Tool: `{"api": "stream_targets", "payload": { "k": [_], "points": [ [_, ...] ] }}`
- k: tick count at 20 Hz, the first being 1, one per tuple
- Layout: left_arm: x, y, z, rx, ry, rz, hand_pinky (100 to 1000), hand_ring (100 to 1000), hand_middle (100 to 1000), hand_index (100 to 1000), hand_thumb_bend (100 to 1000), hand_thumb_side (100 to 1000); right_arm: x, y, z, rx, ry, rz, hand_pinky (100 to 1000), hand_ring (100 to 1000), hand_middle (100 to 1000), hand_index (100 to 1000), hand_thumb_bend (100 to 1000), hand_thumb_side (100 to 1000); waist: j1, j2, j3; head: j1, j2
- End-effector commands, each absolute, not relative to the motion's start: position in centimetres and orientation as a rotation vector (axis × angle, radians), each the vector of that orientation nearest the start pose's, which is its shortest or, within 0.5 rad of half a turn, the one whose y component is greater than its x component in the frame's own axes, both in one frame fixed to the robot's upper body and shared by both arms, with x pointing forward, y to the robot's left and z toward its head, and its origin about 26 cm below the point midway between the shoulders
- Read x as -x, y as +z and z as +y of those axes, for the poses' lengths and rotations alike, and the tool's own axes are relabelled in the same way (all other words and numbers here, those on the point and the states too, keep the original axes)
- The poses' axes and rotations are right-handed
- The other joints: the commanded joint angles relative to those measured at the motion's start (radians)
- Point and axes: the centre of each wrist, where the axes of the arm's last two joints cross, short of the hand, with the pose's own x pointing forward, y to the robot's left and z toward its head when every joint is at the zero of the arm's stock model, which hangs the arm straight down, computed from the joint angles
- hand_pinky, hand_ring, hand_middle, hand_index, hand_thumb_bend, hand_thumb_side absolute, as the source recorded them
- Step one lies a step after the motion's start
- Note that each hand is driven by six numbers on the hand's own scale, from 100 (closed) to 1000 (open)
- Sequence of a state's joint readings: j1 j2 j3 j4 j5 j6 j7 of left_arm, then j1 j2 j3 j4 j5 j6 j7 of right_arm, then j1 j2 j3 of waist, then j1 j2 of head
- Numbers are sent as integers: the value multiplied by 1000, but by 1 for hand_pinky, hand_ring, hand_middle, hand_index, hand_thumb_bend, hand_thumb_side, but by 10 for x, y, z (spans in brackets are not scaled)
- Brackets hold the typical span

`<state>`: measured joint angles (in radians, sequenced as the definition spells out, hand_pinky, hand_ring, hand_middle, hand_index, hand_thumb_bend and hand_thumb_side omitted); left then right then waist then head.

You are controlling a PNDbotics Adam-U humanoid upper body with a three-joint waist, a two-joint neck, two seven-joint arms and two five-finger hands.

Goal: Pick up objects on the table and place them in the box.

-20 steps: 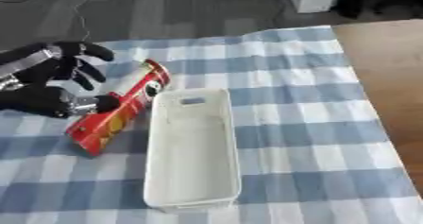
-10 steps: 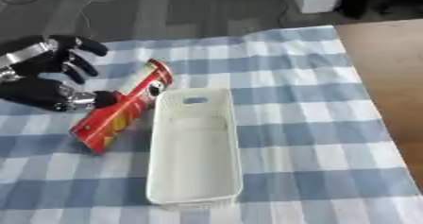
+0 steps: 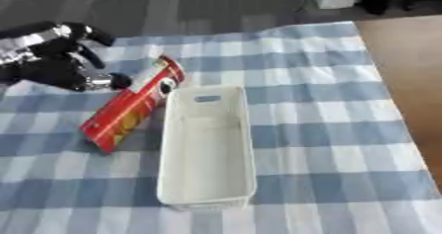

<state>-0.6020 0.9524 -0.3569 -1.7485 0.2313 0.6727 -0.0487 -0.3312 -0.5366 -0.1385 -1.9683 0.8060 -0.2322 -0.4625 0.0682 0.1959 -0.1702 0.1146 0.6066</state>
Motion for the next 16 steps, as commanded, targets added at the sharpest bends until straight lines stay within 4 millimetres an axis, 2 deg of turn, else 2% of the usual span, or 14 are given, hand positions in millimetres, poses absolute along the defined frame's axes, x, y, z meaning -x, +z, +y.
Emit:
{"api": "stream_targets", "payload": {
  "k": [1,7,12,16],
  "points": [
    [-360,253,301,-529,-725,-1324,563,700,846,876,598,337,-297,249,-322,-1666,-593,2738,592,746,821,830,100,638,-5,-22,1,11,5],
    [-378,234,302,-488,-676,-1272,561,699,844,874,591,316,-296,249,-322,-1672,-591,2734,591,746,821,830,100,638,-2,-27,-3,18,16],
    [-384,227,302,-485,-671,-1257,563,701,844,874,597,331,-296,249,-322,-1671,-594,2733,591,746,821,830,100,638,3,-31,-5,21,21],
    [-390,225,311,-507,-660,-1243,563,701,842,873,598,339,-296,249,-322,-1677,-602,2729,590,745,821,830,100,638,10,-35,-10,25,24]
  ]
}}
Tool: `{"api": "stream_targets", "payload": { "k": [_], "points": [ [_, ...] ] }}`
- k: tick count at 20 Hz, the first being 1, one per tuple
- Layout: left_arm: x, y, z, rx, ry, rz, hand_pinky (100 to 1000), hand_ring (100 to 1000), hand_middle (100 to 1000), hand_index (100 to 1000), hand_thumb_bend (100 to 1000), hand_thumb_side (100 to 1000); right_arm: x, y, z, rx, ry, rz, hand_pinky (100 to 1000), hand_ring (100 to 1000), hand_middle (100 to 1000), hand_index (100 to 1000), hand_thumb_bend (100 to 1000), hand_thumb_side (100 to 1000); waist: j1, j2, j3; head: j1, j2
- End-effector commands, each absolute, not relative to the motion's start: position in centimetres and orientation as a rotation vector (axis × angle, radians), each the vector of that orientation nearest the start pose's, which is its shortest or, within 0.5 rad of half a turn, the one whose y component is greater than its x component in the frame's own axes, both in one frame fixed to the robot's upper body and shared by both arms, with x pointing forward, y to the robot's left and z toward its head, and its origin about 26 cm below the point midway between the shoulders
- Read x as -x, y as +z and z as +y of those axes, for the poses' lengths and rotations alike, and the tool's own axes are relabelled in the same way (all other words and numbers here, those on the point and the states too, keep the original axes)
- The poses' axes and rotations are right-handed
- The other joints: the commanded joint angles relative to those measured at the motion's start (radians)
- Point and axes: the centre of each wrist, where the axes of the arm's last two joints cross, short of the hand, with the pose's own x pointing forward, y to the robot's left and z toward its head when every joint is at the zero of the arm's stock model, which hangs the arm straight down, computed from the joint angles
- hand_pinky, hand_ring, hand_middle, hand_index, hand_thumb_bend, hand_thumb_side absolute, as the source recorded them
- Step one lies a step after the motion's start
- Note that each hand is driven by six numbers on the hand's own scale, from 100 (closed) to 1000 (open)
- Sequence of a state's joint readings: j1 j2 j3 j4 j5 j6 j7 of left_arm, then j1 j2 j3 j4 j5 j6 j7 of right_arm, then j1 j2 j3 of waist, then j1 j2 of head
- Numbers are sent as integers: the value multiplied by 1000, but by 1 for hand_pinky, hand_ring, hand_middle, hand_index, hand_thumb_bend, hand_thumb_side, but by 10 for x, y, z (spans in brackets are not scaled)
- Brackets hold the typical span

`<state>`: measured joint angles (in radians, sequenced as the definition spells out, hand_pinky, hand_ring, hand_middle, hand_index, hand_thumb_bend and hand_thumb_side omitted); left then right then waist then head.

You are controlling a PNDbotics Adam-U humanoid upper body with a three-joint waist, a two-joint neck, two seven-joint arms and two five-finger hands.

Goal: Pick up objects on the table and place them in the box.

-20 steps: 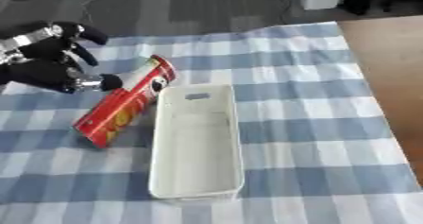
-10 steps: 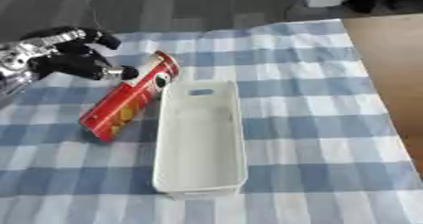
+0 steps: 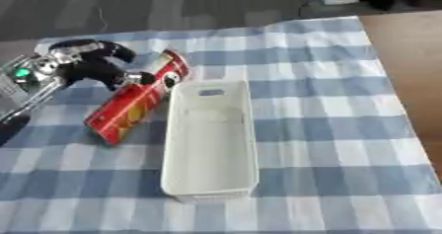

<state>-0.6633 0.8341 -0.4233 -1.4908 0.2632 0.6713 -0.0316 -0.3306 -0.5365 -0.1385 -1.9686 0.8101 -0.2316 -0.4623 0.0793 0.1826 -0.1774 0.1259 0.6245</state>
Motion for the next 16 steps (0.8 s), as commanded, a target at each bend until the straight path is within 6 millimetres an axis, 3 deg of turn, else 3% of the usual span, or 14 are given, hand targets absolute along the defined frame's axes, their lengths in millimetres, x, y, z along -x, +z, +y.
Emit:
{"api": "stream_targets", "payload": {
  "k": [1,16],
  "points": [
    [-391,226,314,-515,-657,-1241,562,701,841,872,600,342,-296,249,-322,-1677,-605,2728,590,745,821,830,100,638,1,-24,-3,16,6],
    [-400,232,331,-575,-704,-1238,571,708,846,880,603,379,-296,249,-323,-1680,-616,2725,589,744,820,830,100,639,15,-35,-9,20,17]
  ]
}}
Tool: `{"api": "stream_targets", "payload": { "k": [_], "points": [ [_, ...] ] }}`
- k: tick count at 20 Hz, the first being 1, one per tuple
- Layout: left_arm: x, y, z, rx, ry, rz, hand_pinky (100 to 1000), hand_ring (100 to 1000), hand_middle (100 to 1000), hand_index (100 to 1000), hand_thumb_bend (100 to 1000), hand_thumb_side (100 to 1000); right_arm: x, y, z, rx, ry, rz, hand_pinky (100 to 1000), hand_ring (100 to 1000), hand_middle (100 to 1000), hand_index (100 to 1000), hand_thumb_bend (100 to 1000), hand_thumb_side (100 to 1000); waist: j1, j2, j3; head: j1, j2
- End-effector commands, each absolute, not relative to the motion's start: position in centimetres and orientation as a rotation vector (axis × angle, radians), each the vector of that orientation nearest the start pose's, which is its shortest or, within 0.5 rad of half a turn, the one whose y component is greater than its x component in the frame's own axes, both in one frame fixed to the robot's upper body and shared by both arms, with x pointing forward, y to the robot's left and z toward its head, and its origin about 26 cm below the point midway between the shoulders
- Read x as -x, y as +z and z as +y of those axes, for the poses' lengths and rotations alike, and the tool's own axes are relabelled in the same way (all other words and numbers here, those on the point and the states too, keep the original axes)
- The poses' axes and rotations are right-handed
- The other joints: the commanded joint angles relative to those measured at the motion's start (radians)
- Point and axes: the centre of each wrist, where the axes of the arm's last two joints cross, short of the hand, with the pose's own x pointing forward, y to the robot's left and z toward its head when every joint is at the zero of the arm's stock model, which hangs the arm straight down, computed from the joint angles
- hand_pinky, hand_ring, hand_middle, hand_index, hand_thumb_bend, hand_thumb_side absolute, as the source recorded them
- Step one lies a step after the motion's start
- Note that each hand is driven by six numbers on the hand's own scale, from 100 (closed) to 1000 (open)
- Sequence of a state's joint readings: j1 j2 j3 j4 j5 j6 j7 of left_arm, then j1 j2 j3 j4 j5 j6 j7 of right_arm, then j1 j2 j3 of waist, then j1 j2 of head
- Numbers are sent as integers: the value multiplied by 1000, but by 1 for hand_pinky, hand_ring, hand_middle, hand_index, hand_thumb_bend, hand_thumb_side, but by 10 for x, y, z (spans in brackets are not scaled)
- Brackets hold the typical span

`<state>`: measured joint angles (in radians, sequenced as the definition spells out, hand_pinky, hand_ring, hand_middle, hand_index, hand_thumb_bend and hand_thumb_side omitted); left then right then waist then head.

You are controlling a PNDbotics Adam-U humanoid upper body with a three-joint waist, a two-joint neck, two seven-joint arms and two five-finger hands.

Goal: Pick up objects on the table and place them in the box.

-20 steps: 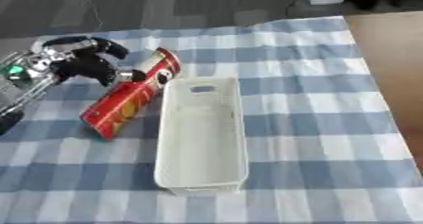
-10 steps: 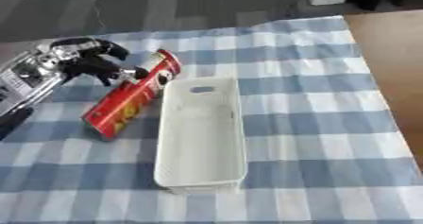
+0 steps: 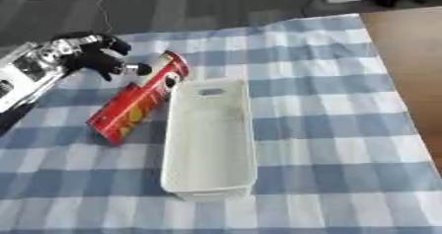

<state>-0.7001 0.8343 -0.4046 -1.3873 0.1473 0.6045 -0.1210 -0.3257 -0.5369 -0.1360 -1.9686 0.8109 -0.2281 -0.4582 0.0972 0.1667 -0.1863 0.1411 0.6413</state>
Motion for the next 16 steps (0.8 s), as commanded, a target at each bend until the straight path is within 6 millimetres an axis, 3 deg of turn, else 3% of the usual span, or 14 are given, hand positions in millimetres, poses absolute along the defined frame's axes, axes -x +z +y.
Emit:
{"api": "stream_targets", "payload": {
  "k": [1,16],
  "points": [
    [-400,231,331,-574,-705,-1237,571,708,845,880,602,379,-296,249,-323,-1681,-616,2725,589,744,820,830,100,639,-3,-20,-1,4,3],
    [-409,217,317,-541,-751,-1221,582,716,850,884,608,393,-297,250,-321,-1676,-602,2724,589,744,821,830,100,638,-3,-21,-16,-5,14]
  ]
}}
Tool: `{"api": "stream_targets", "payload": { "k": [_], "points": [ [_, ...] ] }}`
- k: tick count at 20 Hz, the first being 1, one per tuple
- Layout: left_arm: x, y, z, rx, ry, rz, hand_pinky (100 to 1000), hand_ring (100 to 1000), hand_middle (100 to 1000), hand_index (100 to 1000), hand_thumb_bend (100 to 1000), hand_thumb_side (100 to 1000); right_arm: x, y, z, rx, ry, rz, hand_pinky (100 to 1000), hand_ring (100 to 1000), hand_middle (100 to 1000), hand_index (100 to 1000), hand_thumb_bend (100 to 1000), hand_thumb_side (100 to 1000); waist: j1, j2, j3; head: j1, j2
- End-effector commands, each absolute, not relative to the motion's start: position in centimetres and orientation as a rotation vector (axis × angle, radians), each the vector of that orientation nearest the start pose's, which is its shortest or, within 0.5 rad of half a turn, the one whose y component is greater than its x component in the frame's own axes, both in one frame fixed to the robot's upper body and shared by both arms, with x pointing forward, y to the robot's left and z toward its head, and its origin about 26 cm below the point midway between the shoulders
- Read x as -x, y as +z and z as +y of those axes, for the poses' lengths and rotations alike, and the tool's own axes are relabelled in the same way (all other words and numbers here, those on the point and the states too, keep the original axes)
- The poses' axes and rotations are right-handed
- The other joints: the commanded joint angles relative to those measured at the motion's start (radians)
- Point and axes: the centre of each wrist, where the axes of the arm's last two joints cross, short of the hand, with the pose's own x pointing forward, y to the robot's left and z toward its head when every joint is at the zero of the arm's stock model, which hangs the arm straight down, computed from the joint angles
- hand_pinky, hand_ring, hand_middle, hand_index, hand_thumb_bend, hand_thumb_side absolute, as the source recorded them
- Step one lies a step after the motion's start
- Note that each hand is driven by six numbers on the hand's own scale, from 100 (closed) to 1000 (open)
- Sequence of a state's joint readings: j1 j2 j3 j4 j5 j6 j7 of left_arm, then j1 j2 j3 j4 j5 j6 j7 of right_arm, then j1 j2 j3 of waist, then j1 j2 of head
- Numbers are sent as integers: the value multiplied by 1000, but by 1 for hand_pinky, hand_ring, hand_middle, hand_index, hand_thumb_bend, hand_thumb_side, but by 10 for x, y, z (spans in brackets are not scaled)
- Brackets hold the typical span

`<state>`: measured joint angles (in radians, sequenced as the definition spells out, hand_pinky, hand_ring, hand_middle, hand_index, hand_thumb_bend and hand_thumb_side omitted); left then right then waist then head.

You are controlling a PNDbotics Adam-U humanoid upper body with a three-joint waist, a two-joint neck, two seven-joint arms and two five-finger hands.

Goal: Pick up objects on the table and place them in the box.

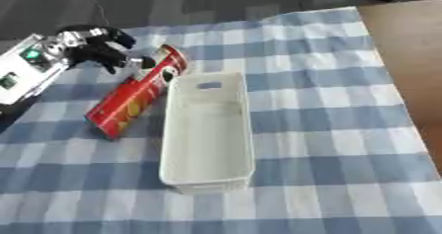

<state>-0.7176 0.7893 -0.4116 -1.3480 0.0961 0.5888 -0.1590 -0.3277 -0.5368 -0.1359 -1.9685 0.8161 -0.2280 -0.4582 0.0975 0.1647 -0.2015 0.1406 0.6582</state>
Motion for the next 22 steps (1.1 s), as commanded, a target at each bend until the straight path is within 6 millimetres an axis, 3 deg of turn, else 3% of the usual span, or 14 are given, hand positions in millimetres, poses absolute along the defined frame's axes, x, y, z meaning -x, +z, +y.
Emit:
{"api": "stream_targets", "payload": {
  "k": [1,22],
  "points": [
    [-409,215,316,-539,-754,-1220,585,718,852,885,606,394,-297,251,-321,-1675,-601,2723,589,744,821,830,100,638,-3,-18,-2,-5,-2],
    [-403,183,328,-522,-815,-1144,604,733,859,893,604,425,-297,255,-319,-1671,-574,2713,589,745,821,829,100,640,-6,-6,-20,-6,4]
  ]
}}
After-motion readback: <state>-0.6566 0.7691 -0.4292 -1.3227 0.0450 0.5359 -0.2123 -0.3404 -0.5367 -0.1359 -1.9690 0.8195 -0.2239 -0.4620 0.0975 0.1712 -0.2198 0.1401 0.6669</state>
